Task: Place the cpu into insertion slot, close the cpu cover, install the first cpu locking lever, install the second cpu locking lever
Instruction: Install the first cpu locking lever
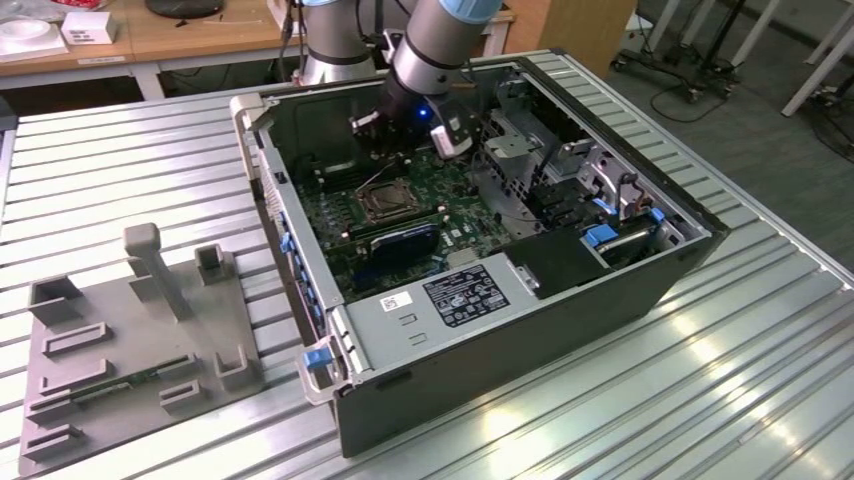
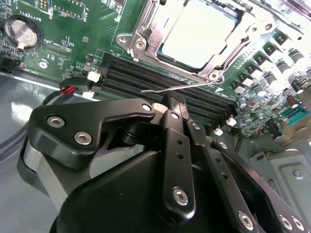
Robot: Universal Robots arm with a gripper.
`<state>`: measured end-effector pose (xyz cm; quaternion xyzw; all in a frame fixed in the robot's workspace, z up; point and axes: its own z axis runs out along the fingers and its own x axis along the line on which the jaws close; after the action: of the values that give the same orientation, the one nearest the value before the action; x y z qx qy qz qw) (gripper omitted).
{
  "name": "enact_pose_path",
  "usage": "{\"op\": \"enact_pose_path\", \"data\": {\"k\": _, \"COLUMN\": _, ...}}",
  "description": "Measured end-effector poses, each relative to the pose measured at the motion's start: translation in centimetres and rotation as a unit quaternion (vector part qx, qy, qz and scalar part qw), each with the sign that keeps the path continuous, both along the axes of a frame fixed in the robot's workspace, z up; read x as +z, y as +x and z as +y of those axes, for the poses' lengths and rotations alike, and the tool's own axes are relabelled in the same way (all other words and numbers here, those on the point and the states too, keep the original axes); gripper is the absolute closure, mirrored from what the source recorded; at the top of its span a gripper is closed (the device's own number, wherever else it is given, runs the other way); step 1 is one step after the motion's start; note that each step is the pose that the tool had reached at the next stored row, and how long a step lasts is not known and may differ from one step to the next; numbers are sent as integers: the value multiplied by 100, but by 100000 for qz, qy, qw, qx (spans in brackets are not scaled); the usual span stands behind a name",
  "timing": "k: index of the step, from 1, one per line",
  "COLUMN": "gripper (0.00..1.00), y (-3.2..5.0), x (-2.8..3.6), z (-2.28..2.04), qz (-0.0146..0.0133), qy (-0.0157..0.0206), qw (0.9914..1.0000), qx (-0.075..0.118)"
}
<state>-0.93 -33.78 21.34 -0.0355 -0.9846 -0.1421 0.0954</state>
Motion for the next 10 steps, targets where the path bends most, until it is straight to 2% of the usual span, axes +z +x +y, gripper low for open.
{"op": "enact_pose_path", "data": {"k": 5, "gripper": 89, "y": 6, "x": -1, "z": -33, "qz": -4, "qy": 14, "qw": 100000, "qx": -2}}
{"op": "enact_pose_path", "data": {"k": 10, "gripper": 89, "y": 6, "x": -2, "z": -36, "qz": -2, "qy": 29, "qw": 100000, "qx": 2}}
